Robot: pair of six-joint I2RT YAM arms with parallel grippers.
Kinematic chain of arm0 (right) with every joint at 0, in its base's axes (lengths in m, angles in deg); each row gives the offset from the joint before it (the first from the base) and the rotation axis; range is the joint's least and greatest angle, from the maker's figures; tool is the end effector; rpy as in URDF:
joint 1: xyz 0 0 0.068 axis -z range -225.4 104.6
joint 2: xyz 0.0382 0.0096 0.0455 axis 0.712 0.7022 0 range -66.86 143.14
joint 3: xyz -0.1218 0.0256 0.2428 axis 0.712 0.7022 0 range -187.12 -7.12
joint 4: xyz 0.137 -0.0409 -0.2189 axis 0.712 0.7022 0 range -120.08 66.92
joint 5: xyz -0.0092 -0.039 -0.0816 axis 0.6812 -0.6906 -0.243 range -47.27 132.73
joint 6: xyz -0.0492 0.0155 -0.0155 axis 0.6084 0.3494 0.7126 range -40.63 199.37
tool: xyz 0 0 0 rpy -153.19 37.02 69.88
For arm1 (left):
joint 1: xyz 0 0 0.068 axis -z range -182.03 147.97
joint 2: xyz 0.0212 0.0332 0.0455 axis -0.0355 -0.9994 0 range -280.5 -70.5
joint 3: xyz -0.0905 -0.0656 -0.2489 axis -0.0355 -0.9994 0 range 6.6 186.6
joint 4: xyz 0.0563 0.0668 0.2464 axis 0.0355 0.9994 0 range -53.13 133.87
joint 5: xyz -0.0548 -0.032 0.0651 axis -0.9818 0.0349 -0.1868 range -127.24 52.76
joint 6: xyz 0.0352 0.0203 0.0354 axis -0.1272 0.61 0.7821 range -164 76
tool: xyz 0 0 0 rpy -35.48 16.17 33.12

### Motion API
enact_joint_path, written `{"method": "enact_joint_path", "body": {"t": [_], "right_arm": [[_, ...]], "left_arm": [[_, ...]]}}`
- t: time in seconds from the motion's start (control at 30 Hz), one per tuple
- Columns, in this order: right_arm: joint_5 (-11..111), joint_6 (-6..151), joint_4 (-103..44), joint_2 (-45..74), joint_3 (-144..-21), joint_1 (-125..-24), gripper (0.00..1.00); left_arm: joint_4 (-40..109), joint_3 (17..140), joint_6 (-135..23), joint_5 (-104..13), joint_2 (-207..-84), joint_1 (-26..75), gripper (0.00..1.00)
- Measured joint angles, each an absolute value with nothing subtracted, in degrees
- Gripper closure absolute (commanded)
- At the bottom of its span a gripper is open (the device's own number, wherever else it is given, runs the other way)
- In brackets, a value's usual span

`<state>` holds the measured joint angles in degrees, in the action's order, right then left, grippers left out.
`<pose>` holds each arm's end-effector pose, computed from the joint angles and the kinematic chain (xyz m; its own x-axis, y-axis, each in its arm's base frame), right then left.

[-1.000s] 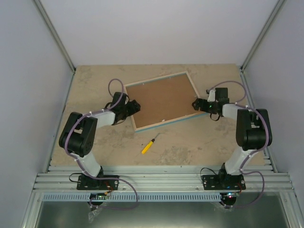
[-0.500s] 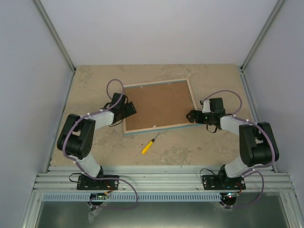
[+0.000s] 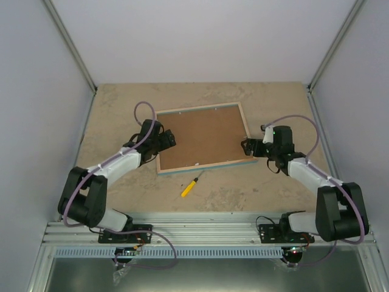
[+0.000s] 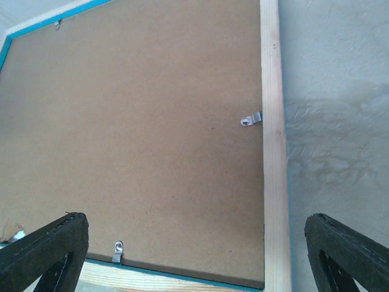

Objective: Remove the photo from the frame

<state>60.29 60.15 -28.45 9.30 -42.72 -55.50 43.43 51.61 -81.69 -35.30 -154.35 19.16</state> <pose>0.2560 0.0566 0.1838 -0.7519 0.1849 -0.6328 -0.1481 0.8880 0.4353 0.2774 -0.1063 0.1911 -0.7327 -0.3714 -0.5703 -0.1376 0.9015 -0.4103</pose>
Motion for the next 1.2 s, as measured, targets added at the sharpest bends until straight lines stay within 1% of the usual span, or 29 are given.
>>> {"method": "enact_joint_path", "body": {"t": [0.37,0.57,0.73,0.97,1.2], "right_arm": [[58.54,60.09,-34.29,3.99,-35.88,-56.42,0.02],[58.48,60.06,-35.55,2.96,-34.94,-56.53,0.03],[58.04,59.93,-36.71,2.22,-33.87,-56.53,0.02],[57.91,59.82,-37.06,3.27,-33.84,-56.53,0.02],[57.89,59.65,-37.87,3.25,-33.74,-56.53,0.02]], "left_arm": [[51.57,51.5,-81.93,-32.24,-145.81,30.37,0.1],[56.31,50.08,-83.18,-31.52,-145.41,38.39,0.11],[60.61,48.18,-84.55,-31.57,-144.54,43.42,0.14],[64.05,47.24,-84.68,-31.78,-145.39,49.93,0.24],[65.77,47.79,-83.15,-31.35,-151.84,53.58,0.41]]}}
